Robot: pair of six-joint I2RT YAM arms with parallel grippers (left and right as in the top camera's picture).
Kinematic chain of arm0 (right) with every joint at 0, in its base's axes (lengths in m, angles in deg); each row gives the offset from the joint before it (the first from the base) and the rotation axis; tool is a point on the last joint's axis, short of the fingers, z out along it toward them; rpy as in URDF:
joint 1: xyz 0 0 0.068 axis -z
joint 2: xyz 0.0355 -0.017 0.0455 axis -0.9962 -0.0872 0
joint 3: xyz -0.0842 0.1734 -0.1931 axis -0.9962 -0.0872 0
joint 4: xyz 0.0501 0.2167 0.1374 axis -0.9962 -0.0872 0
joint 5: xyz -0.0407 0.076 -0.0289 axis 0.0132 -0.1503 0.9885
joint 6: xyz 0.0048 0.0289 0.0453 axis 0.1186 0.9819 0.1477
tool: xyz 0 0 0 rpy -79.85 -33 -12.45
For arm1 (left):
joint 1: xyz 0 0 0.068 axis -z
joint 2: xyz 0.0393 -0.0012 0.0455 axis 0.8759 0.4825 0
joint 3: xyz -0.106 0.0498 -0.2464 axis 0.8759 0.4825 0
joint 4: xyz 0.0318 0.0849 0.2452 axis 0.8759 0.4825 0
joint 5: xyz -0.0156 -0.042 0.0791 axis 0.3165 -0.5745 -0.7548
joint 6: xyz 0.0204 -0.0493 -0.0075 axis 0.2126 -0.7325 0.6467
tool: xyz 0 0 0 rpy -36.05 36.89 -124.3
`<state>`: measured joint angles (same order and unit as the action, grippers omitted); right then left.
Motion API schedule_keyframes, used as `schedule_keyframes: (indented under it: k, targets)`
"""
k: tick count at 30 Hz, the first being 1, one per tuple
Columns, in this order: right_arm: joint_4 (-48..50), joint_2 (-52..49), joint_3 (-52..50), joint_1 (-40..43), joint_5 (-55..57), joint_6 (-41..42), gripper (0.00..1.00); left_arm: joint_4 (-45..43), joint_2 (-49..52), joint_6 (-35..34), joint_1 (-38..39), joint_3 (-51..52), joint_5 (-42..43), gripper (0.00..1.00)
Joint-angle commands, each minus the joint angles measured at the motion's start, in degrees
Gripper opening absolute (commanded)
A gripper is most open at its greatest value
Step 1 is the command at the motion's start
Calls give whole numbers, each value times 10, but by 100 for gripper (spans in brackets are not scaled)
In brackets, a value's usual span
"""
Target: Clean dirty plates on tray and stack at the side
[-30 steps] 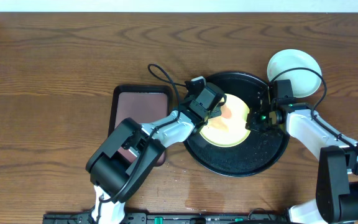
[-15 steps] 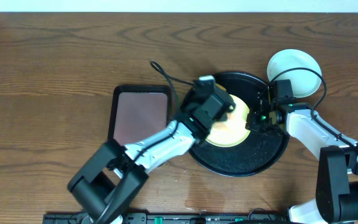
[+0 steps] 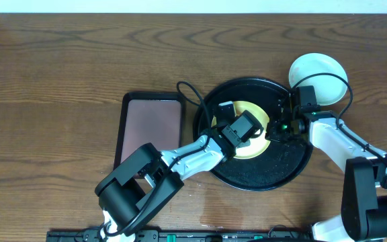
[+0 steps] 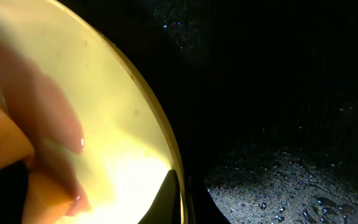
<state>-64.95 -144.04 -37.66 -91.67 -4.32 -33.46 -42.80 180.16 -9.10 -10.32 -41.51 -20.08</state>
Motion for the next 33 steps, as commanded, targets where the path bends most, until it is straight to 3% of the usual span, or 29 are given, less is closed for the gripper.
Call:
schedule_keyframes:
  k: [1,7,11,19,25,30,33]
  targets:
    - [-8,-21,-7,-17,-9,-13,1,40,9,35,-13,11,-50,7]
    - [-8,-21,-7,-17,-9,-13,1,78,-14,56,-27,11,-145,7]
    - [-8,-21,-7,-17,-9,-16,1,77,-43,104,-27,10,-220,7]
    - [-7,-20,-1,-17,-9,-47,1,103,-166,109,-33,10,-222,7]
    - [-102,-1,91,-17,-9,-94,1,245,-328,109,-108,10,-222,7]
    - [-176,16,168,-22,15,-133,1,372,-364,108,-199,13,-205,7]
    - [-203,26,200,-41,85,-133,1,399,-358,109,-251,26,-134,8]
